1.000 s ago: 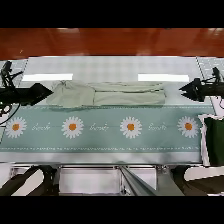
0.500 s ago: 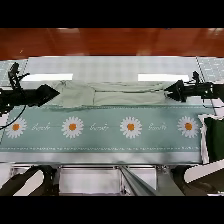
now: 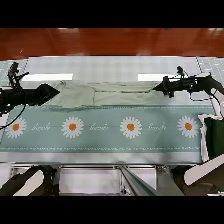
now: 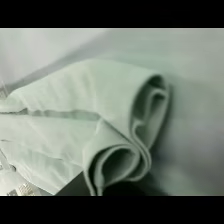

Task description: Fold the shirts.

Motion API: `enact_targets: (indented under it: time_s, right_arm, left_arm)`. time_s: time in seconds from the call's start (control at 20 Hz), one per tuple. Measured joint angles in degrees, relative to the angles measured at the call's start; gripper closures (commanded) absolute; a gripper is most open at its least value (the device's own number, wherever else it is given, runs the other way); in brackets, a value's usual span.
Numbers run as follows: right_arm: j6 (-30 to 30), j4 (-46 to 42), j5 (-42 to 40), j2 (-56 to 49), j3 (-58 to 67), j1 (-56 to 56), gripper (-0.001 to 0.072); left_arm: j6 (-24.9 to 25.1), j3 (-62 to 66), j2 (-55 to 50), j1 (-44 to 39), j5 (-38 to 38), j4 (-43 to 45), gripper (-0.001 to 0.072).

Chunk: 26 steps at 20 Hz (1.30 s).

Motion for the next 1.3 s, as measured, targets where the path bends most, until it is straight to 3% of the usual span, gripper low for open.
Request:
enact_targets:
  time_s: [0.1, 0.15, 0.2, 0.25, 0.55, 0.75, 0.9, 1.1, 1.3]
  right_arm:
    - [-0.1, -1.0, 1.1, 1.4, 0.9, 0.6, 0.0681]
    - [-0.1, -1.9, 1.5, 2.8, 1.2, 0.7, 0.0681]
    - [-0.1, -3.9, 2.2, 4.6, 1.4, 0.7, 0.0681]
    - [-0.1, -5.7, 2.7, 6.7, 1.5, 0.6, 0.0681]
    - [1.1, -15.5, 6.0, 24.7, -0.3, -0.8, 0.0681]
    - [2.4, -17.5, 8.3, 38.0, -4.2, -1.2, 0.0681]
    - [3.9, -18.0, 10.1, 46.4, -7.3, -1.4, 0.0681]
    - [6.0, -18.2, 12.1, 55.1, -10.9, -1.4, 0.068]
    - [6.9, -18.3, 12.7, 58.7, -12.7, -1.4, 0.068]
  left_arm:
    - [0.0, 0.0, 0.0, 0.0, 0.0, 0.0, 0.0217]
    - [0.0, 0.0, 0.0, 0.0, -0.1, -0.1, 0.0375]
    - [0.0, 0.0, 0.0, -0.2, -0.2, -0.2, 0.0661]
    - [0.5, 0.0, 0.0, -0.6, -0.5, -0.5, 0.069]
    - [6.0, 1.0, -2.4, -11.8, 3.8, -6.7, 0.0692]
    - [6.5, 10.2, -13.3, -24.7, 7.7, -8.6, 0.0692]
    - [2.5, 23.3, -25.7, -33.7, 7.1, -6.3, 0.0692]
    - [-5.6, 42.4, -42.5, -43.8, 0.5, -1.4, 0.0692]
    - [-10.6, 55.8, -53.7, -53.0, -5.7, 0.1, 0.0692]
